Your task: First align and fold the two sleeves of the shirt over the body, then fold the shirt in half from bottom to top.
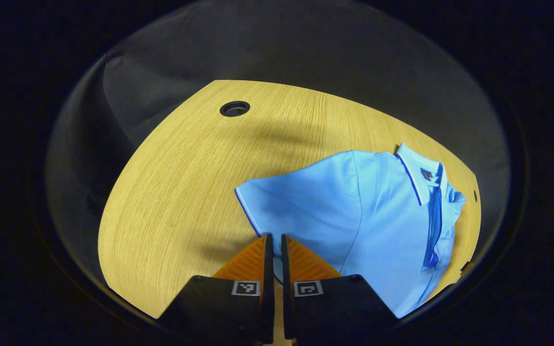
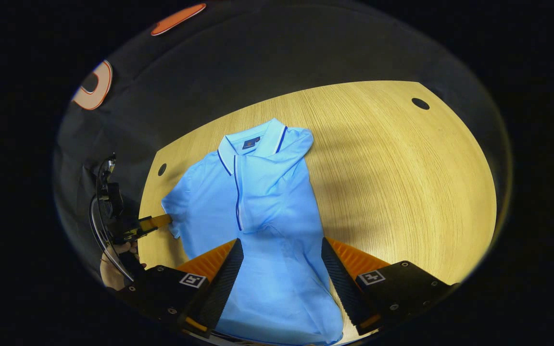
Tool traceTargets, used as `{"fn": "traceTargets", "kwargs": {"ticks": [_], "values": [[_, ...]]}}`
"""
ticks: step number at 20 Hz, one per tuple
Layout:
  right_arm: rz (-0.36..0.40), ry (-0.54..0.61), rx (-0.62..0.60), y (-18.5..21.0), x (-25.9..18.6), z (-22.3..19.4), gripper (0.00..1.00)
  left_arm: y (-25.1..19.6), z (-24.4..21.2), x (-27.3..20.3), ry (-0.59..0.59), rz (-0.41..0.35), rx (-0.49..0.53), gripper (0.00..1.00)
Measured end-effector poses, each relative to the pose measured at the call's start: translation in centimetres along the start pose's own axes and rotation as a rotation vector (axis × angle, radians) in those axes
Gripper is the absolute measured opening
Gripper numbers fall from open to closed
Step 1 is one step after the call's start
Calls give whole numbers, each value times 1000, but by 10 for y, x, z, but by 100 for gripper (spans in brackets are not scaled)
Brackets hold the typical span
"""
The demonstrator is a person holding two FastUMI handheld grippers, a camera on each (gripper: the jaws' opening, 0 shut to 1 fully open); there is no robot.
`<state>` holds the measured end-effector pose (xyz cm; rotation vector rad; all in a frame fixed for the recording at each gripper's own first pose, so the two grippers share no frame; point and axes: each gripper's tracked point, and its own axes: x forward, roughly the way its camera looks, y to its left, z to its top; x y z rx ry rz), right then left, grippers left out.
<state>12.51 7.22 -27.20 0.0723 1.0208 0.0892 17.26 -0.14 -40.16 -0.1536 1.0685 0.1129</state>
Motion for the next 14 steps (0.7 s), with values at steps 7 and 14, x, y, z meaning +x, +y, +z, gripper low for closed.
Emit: {"fn": "traceTargets", "kwargs": {"ticks": [7, 14], "values": [[17, 13, -4, 9, 0, -6, 99, -16, 1, -2, -26, -191, -92, 4], [9, -5, -10, 5, -6, -5, 99, -43, 33, -47, -121, -227, 68, 5]]}}
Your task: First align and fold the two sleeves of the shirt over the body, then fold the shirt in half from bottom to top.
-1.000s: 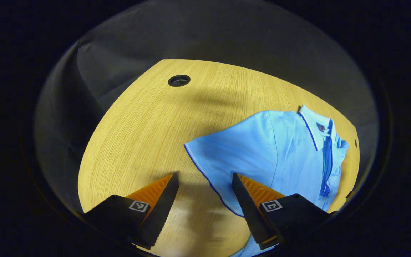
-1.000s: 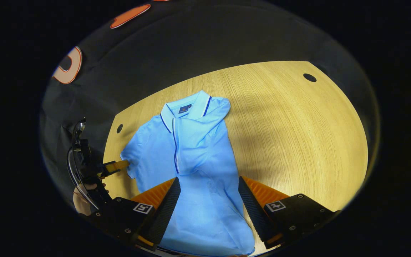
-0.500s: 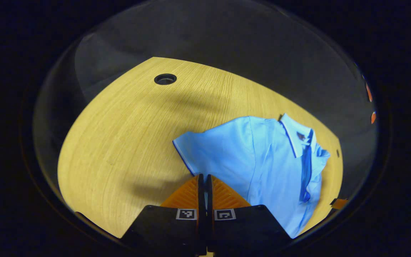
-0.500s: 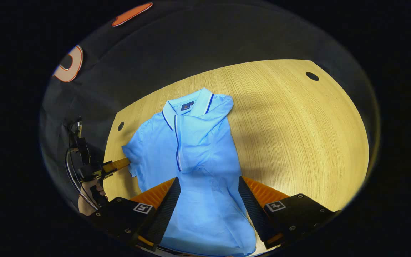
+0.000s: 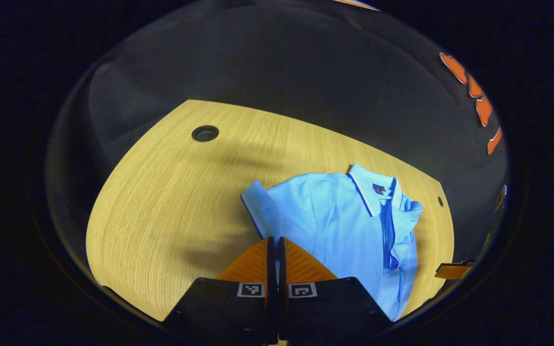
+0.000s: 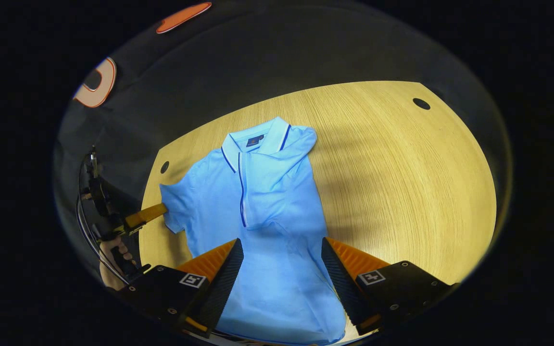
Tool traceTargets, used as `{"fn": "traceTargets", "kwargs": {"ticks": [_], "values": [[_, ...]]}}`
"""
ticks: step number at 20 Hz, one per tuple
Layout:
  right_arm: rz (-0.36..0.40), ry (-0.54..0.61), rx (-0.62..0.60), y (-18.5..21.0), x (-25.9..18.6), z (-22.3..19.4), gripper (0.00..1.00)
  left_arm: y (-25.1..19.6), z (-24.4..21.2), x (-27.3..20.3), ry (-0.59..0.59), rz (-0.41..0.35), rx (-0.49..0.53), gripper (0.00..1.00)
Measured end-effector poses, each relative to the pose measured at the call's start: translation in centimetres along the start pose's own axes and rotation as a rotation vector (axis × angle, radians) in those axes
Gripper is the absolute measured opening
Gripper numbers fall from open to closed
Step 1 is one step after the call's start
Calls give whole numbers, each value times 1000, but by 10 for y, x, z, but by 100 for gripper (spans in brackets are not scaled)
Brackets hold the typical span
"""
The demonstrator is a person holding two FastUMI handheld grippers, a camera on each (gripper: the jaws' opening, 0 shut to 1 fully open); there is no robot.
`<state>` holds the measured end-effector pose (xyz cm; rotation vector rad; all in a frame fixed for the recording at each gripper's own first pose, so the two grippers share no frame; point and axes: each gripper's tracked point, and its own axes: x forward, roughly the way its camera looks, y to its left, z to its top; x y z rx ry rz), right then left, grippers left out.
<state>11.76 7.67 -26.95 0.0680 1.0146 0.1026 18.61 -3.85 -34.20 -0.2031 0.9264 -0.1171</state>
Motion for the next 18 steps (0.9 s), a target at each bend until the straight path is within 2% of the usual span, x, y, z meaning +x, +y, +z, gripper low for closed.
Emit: {"fn": "traceTargets", "kwargs": {"ticks": [5, 8, 10, 18], "values": [[0, -18, 10, -9, -8, -2, 99, -45, 16, -17, -27, -65, 43, 4], [-1, -20, 23, -19, -14, -7, 99, -67, 25, -26, -38, -70, 90, 4], [-4, -19, 33, -27, -15, -11, 99, -90, 28, -33, -36, -104, 86, 4], [-16, -37, 44, -64, -30, -14, 99, -165, 11, -30, -4, -172, 132, 4]]}}
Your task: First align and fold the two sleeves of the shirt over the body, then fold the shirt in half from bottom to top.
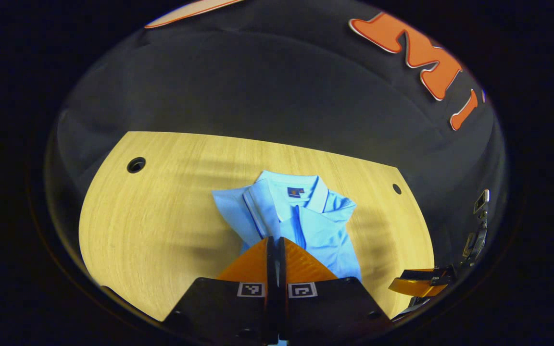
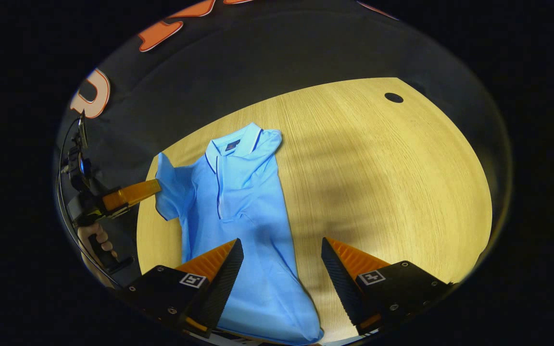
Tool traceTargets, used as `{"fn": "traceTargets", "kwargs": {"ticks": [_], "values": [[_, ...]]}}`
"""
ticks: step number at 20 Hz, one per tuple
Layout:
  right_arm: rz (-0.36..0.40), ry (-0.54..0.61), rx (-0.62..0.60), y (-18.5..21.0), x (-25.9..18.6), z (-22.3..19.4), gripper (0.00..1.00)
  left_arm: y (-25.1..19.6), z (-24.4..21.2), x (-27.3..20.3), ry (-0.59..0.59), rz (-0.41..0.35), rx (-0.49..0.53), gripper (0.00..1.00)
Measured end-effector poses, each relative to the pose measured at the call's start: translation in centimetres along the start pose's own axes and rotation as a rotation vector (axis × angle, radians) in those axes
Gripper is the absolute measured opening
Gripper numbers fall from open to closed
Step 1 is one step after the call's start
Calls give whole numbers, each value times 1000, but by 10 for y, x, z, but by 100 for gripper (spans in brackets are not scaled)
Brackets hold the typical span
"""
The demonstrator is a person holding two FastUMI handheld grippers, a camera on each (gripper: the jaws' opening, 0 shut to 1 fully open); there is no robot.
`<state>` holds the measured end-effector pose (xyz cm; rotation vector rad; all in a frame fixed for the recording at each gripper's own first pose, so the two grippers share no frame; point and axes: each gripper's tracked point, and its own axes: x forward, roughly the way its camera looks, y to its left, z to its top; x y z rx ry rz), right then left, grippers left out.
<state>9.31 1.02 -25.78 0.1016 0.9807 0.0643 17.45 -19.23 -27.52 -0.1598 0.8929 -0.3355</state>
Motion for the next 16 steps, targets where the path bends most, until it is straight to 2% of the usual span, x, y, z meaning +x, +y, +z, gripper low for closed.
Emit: {"fn": "traceTargets", "kwargs": {"ticks": [6, 13, 16], "values": [[-12, 8, 24, -31, -6, -8, 99, -65, -9, 24, 43, -58, 50, 4], [-15, 7, 43, -48, -9, -17, 99, -99, -37, 49, 114, -40, 121, 6], [-18, 9, 54, -53, -12, -22, 98, -115, -41, 49, 110, -68, 146, 10]]}}
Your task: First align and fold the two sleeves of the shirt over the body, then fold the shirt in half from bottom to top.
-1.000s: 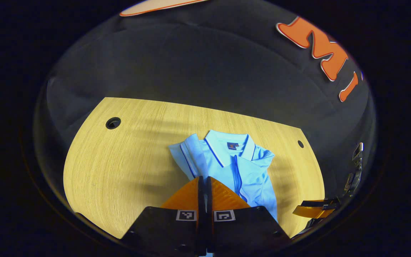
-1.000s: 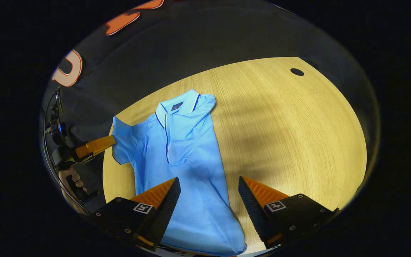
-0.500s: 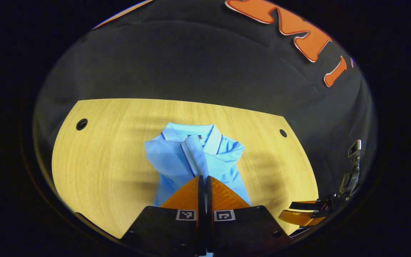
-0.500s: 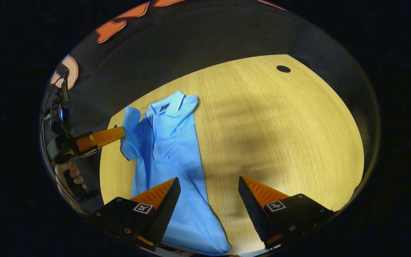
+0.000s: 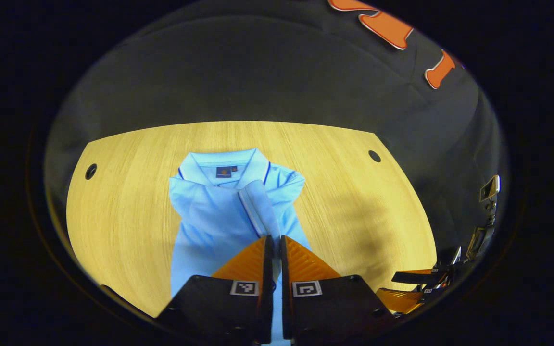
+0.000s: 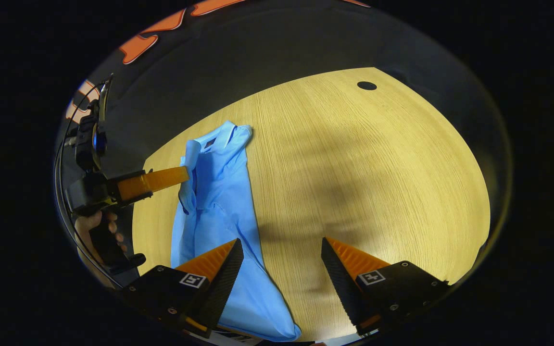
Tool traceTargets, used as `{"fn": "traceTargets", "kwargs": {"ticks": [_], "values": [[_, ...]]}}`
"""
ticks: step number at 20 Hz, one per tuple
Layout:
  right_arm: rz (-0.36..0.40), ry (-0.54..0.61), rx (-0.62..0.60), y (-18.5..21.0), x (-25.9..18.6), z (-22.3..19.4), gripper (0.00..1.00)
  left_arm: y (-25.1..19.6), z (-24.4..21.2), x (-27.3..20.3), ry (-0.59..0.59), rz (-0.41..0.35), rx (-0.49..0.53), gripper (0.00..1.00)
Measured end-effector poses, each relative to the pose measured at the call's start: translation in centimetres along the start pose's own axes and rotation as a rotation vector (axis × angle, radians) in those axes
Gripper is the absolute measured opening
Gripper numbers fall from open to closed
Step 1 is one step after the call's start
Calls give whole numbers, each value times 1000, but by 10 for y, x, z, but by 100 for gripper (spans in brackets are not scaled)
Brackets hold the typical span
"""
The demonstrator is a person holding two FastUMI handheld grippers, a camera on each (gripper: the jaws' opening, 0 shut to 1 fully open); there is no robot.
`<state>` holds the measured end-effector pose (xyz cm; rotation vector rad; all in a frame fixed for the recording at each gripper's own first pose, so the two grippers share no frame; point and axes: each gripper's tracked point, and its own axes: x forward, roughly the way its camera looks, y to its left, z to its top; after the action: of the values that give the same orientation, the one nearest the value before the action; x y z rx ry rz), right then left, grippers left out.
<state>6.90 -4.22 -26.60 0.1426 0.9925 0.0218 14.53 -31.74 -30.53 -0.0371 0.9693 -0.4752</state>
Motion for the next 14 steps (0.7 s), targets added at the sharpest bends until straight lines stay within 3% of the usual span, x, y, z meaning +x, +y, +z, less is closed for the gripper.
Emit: {"fn": "traceTargets", "kwargs": {"ticks": [2, 6, 14], "values": [[-2, 1, 3, -1, -2, -4, 99, -9, -5, -3, 4, -13, 12, 22], [-3, 4, -11, 6, -3, -9, 99, 1, -29, -19, 26, 27, 38, 100], [-10, 68, -102, 35, -12, -63, 99, 54, -141, -91, 99, 94, -97, 100]]}}
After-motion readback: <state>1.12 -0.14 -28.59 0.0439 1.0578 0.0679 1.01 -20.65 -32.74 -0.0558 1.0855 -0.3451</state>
